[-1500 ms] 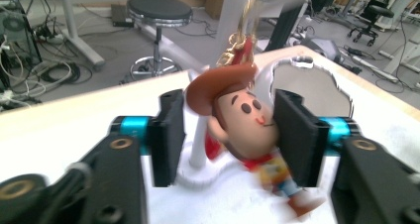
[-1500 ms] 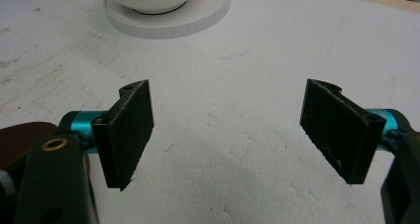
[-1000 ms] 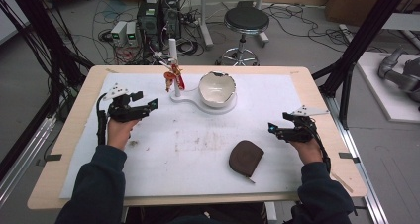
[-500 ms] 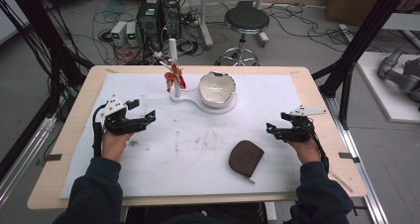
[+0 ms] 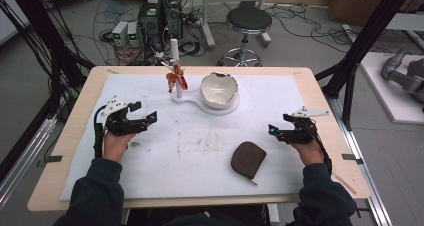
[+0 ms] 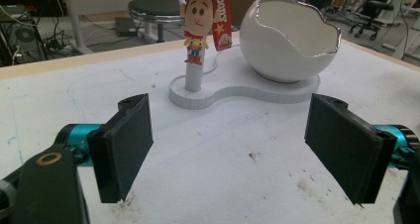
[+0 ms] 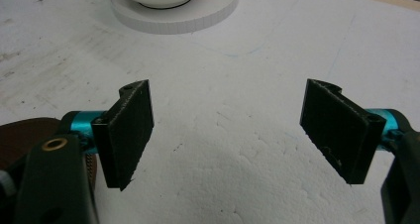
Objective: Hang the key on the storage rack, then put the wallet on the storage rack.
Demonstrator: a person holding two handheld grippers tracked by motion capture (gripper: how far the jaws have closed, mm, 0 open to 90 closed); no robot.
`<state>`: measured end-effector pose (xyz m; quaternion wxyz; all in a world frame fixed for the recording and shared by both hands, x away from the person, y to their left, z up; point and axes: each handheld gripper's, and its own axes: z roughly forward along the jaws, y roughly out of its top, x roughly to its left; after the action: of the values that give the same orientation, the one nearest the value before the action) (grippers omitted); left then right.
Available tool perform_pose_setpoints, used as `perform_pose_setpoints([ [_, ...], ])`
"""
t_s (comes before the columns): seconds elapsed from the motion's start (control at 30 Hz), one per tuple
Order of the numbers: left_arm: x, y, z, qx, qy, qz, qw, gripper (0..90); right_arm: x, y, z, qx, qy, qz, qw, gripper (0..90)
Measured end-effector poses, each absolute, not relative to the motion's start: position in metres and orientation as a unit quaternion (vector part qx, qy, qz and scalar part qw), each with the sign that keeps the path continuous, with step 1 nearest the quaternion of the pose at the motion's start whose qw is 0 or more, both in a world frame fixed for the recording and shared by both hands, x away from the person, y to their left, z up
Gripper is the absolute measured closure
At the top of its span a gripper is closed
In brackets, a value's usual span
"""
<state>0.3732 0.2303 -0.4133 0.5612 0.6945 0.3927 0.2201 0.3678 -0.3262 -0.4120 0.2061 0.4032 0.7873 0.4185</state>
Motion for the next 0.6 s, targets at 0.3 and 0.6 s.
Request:
perform_pose_setpoints([
  [0.3,0.375,0.228,-0.415,0.7,0.383,0.212,0.565,18.5,0.363,-0.322,-0.413,0.387,0.796,0.428,0.183,21.0],
  [0.6,0.371,0.218,-0.415,0.719,0.371,0.205,0.551,18.6,0.354,-0.299,-0.417,0.295,0.847,0.428,0.106,21.0],
])
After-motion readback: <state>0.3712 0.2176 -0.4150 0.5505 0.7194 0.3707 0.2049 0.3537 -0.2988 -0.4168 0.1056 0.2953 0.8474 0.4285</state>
